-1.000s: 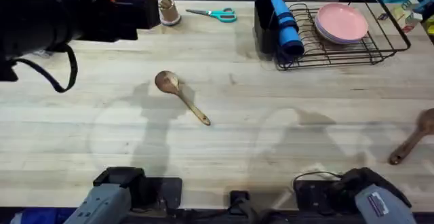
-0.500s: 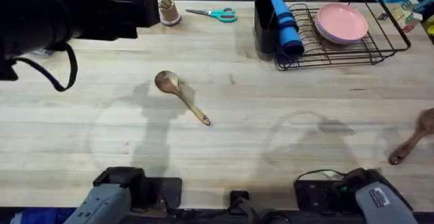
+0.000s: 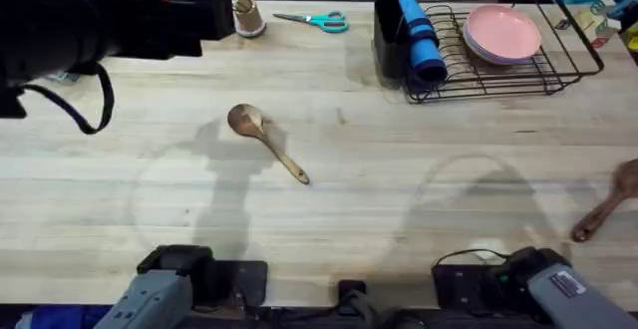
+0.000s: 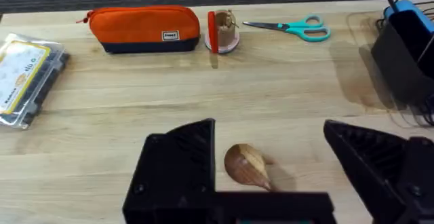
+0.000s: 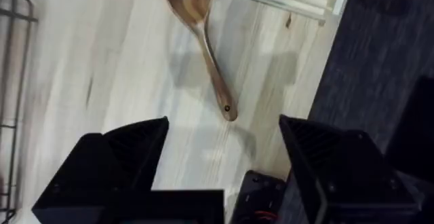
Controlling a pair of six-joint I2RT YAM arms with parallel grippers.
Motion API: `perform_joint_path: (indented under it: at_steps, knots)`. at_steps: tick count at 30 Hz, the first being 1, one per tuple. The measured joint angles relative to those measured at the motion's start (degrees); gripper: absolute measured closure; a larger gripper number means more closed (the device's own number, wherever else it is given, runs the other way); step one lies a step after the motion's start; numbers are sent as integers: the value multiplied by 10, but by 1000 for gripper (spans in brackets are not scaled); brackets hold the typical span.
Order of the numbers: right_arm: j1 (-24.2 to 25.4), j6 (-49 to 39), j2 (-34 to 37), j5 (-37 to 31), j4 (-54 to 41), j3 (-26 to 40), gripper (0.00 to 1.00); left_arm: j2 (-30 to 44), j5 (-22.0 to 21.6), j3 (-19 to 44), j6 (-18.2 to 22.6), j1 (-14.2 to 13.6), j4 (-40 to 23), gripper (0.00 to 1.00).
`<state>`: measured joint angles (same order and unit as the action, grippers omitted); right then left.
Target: Pick up the spoon on the table one by one and put them onto the rack
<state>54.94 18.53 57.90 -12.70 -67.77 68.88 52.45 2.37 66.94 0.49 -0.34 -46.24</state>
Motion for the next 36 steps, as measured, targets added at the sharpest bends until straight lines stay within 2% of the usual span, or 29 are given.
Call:
perform_joint_path:
  at_steps: [5,6,10,17,26,27,36]
  knots:
    - [0,6,51,-15,2,0,5,0,0,0,0,0,0,7]
    - [1,8,120,-27,22,0,5,0,0,0,0,0,0,7]
    - [1,8,186,-30,70,0,6,0,0,0,0,0,0,7]
    - [8,9,201,-30,127,-23,6,0,0,0,0,0,0,7]
    - [30,10,203,-32,225,-126,5,0,0,0,0,0,0,8]
    - [30,10,226,-32,268,-148,5,0,0,0,0,0,-1,8]
    - [30,10,285,-31,305,-152,4,0,0,0,0,0,-1,7]
